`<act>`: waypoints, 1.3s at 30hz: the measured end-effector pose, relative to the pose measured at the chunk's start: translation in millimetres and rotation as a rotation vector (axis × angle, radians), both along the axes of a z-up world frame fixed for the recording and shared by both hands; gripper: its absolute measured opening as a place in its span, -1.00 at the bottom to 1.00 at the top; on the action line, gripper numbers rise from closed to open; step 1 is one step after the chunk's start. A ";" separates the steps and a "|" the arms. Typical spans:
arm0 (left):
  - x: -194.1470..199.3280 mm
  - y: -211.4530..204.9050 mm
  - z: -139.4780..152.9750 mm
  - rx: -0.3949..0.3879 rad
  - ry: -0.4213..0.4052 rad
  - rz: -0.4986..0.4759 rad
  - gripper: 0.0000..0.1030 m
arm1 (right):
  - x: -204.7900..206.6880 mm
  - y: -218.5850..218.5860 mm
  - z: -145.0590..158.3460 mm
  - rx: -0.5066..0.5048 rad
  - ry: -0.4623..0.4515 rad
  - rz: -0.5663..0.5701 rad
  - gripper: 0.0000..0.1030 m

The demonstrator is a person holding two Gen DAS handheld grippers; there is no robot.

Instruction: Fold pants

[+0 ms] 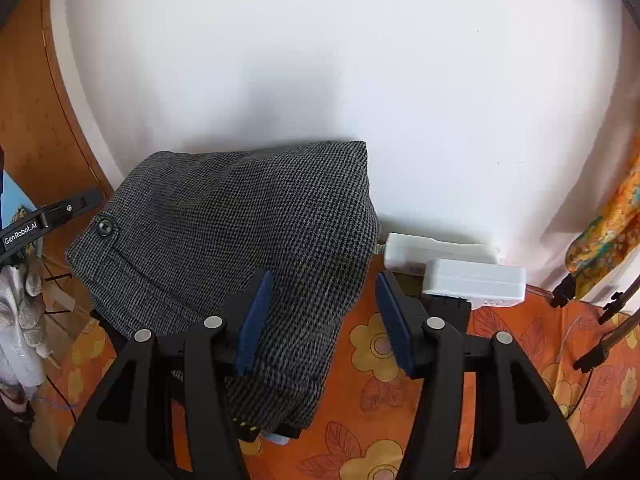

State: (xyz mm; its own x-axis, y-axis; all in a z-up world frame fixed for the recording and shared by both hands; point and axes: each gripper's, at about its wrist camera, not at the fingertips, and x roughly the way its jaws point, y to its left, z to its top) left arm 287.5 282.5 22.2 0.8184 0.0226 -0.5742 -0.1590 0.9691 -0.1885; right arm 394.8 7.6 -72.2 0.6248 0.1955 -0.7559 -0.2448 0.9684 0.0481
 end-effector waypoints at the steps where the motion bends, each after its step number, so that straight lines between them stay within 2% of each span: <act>1: -4.7 -3.2 3.7 0.004 -0.007 -0.002 -0.08 | -7.7 -2.1 4.8 0.007 -0.004 0.001 0.09; 8: -60.0 -43.8 33.4 0.043 -0.051 -0.042 0.01 | -66.6 -10.6 43.6 0.015 -0.073 0.026 0.09; 11: -85.6 -61.4 48.4 0.051 -0.082 -0.063 0.21 | -98.6 -15.5 65.5 0.024 -0.105 0.039 0.09; 15: -116.5 -86.5 64.2 0.052 -0.114 -0.098 0.28 | -139.9 -22.9 91.5 0.017 -0.145 0.049 0.10; 19: -146.6 -107.6 72.2 0.055 -0.144 -0.118 0.36 | -179.7 -30.7 105.3 0.002 -0.183 0.059 0.11; 20: -155.1 -113.1 73.5 0.041 -0.146 -0.125 0.39 | -190.5 -33.1 109.1 0.000 -0.193 0.059 0.25; 21: -162.5 -117.4 74.3 0.031 -0.146 -0.134 0.41 | -202.2 -35.6 114.5 0.001 -0.208 0.058 0.49; 22: -169.0 -120.9 73.5 0.023 -0.146 -0.142 0.46 | -216.4 -39.0 119.0 0.003 -0.231 0.057 0.57; 28: -210.6 -150.1 63.6 0.011 -0.145 -0.155 0.58 | -278.4 -57.9 133.9 -0.029 -0.267 0.026 0.61; 30: -221.0 -159.4 58.0 0.001 -0.129 -0.160 0.59 | -295.7 -67.4 136.3 -0.025 -0.275 0.012 0.84; 33: -235.9 -178.7 49.0 0.018 -0.095 -0.161 0.59 | -321.9 -81.9 140.4 -0.033 -0.302 -0.012 0.90; 39: -259.4 -204.2 30.1 0.048 -0.052 -0.149 0.60 | -356.6 -106.3 124.0 -0.060 -0.291 -0.054 0.96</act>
State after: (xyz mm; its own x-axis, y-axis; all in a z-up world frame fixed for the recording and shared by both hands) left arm 28.1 78.3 52.3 0.8435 -0.0752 -0.5318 -0.0035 0.9894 -0.1454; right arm 38.2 -98.7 51.8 0.8253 0.1161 -0.5526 -0.1875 0.9794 -0.0744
